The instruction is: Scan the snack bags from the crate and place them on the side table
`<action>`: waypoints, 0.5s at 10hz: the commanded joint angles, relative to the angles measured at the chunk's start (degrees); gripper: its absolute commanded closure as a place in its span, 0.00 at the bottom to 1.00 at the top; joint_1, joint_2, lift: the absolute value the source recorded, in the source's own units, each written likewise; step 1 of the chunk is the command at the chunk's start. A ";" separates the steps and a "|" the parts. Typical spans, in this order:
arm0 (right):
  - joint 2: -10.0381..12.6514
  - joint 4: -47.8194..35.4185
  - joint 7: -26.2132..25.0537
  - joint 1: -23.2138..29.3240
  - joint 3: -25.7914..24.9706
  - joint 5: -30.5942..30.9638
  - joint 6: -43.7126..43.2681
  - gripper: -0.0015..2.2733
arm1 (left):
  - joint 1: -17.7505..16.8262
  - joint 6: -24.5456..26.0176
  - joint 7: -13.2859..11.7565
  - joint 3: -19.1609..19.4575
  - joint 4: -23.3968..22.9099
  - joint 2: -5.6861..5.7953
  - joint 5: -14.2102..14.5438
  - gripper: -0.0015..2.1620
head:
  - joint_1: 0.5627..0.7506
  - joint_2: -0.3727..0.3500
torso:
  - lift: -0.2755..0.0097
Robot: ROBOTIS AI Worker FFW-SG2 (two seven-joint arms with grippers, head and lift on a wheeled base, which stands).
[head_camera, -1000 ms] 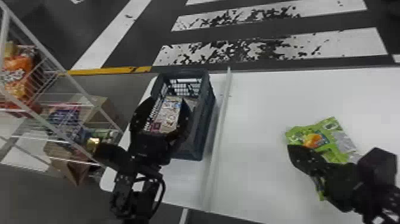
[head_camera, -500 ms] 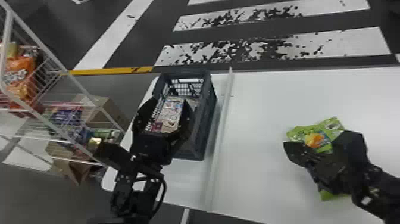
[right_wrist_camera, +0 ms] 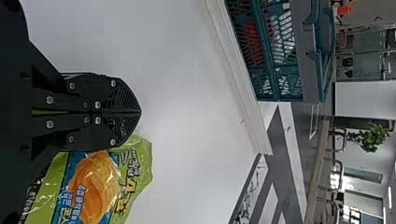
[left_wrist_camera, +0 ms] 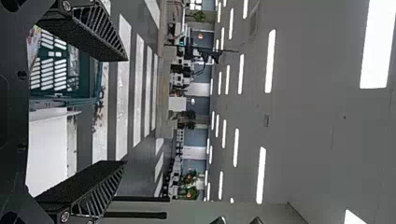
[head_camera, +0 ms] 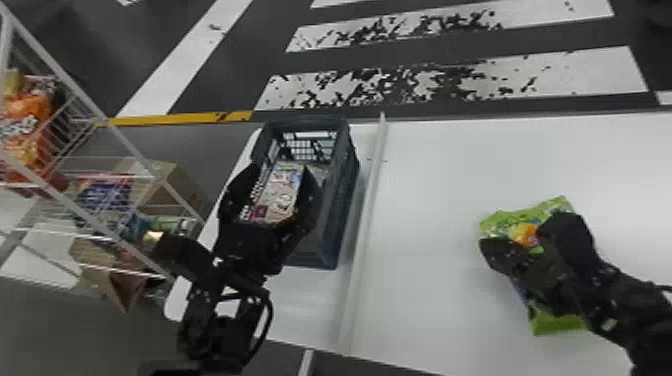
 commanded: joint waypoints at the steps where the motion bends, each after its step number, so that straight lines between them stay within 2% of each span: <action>1: -0.18 0.28 -0.21 -0.41 -0.90 0.64 0.01 0.98 | -0.22 0.20 0.00 0.00 0.17 0.28 0.39 0.04 | 0.70 0.97 | 0.63; 5: -1.76 0.28 -0.12 -0.58 -3.71 0.46 0.89 0.98 | -0.31 0.56 0.00 -0.09 0.17 0.37 0.56 0.04 | 0.70 0.90 | 0.63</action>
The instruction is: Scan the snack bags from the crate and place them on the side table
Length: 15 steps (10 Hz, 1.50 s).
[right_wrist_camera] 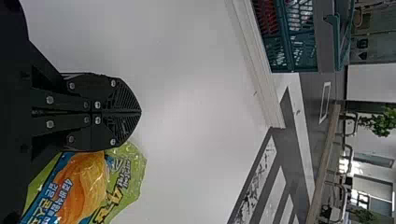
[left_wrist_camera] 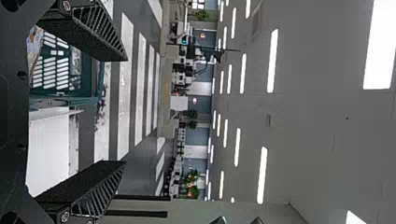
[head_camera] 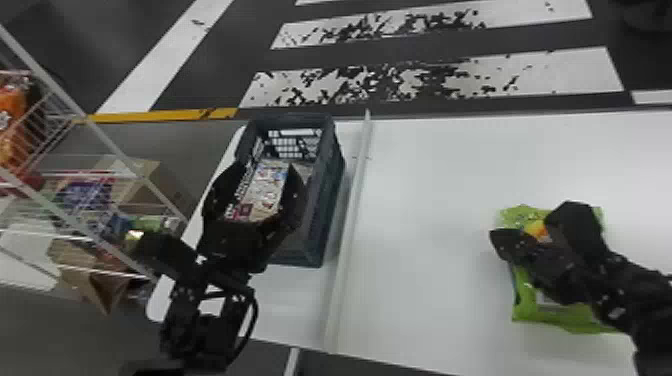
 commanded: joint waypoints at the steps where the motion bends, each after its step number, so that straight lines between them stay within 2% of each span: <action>1: -0.59 -0.17 0.19 0.50 -0.71 -0.31 -0.11 0.98 | -0.02 0.00 -0.09 -0.01 0.00 0.00 0.11 0.04 | 0.70 0.88 | 0.63; 8: -4.81 -1.93 3.61 2.79 -2.64 -1.54 -3.28 0.98 | -0.63 1.58 -0.26 -0.19 0.53 -0.18 0.29 0.04 | 0.70 0.83 | 0.63; 12: -5.43 -10.90 7.13 9.90 -3.00 -2.33 -3.10 0.98 | -1.16 1.93 -0.26 -0.54 1.05 -0.18 0.20 0.04 | 0.70 0.83 | 0.63; 15: -5.60 -11.86 7.57 12.01 -4.14 -2.24 -3.10 0.98 | -1.60 2.29 -0.26 -1.06 1.58 0.00 0.20 0.04 | 0.70 0.86 | 0.63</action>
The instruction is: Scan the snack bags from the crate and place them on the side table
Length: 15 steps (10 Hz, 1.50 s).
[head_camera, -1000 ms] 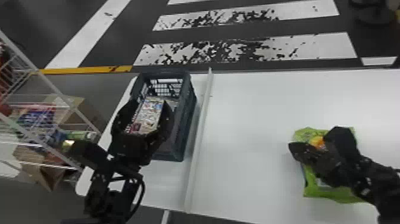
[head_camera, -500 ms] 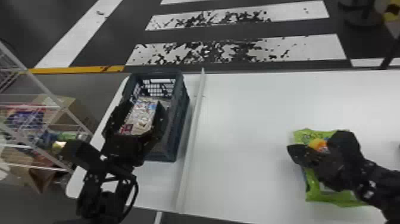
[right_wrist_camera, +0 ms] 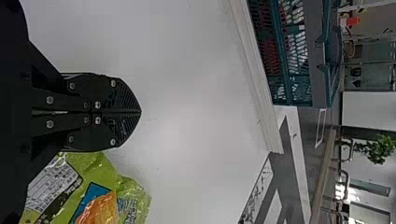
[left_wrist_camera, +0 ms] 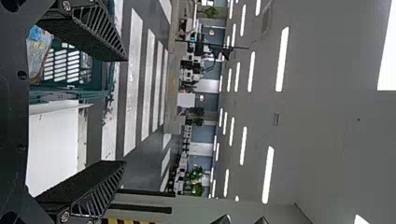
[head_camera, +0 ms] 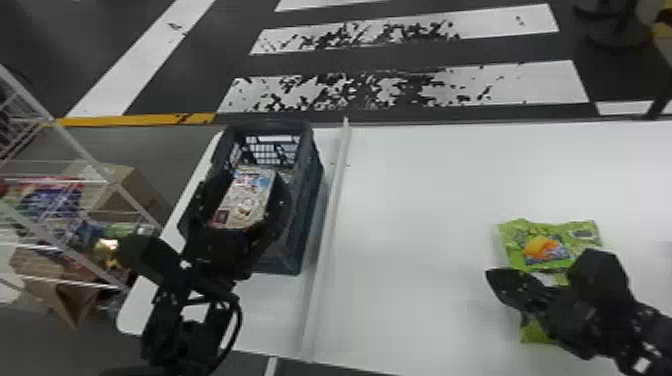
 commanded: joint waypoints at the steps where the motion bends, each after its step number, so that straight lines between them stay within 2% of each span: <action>1: -0.15 -0.03 0.00 0.24 -0.84 0.00 0.00 0.98 | -0.04 0.15 0.00 -0.15 0.05 0.12 0.00 0.04 | 0.70 0.85 | 0.63; 8: -1.91 0.32 0.88 0.76 -4.79 0.00 -0.18 0.98 | 0.14 0.50 -0.09 -0.15 -0.04 0.30 0.35 0.04 | 0.70 0.77 | 0.63; 12: -1.82 0.93 0.79 0.06 -4.79 -0.26 -0.35 0.98 | 0.31 0.50 -0.18 -0.07 -0.13 0.21 0.53 0.04 | 0.70 0.74 | 0.63; 13: -1.82 0.41 0.79 0.33 -5.14 -1.05 -0.53 0.98 | 0.31 0.50 -0.26 0.11 -0.04 0.21 0.79 0.04 | 0.70 0.74 | 0.63; 15: -1.29 -3.81 0.61 2.08 -7.60 -6.41 -1.41 0.97 | 0.31 0.50 -0.44 0.11 -0.13 0.04 0.79 0.04 | 0.70 0.75 | 0.63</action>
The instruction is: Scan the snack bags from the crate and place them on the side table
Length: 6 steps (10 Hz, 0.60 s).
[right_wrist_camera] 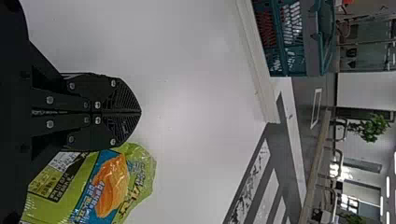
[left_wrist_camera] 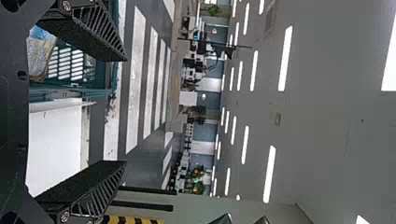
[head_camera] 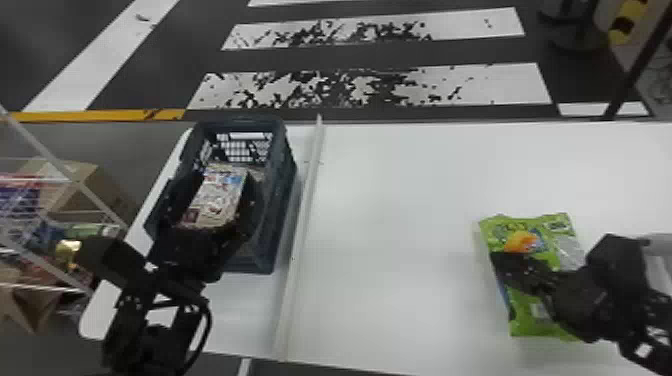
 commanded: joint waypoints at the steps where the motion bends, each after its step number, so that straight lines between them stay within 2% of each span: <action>1: 1.31 -2.79 -0.23 0.94 -4.16 -3.58 -0.21 0.97 | 0.00 0.00 0.00 -0.01 -0.14 -0.09 0.00 0.04 | 0.70 0.74 | 0.63; 2: 1.66 -3.58 -0.23 1.55 -7.59 -5.07 -0.21 0.97 | 0.09 0.00 0.00 0.17 -0.05 -0.09 0.00 0.04 | 0.70 0.73 | 0.63; 5: 2.45 -3.58 0.12 5.16 -16.03 -7.62 -3.20 0.97 | -0.26 0.00 -0.09 -0.01 0.65 -0.18 0.09 0.04 | 0.70 0.61 | 0.63; 6: 3.77 -3.58 0.12 6.39 -19.37 -8.59 -6.01 0.97 | -0.35 0.00 -0.27 -0.01 0.74 -0.36 0.09 0.04 | 0.70 0.56 | 0.63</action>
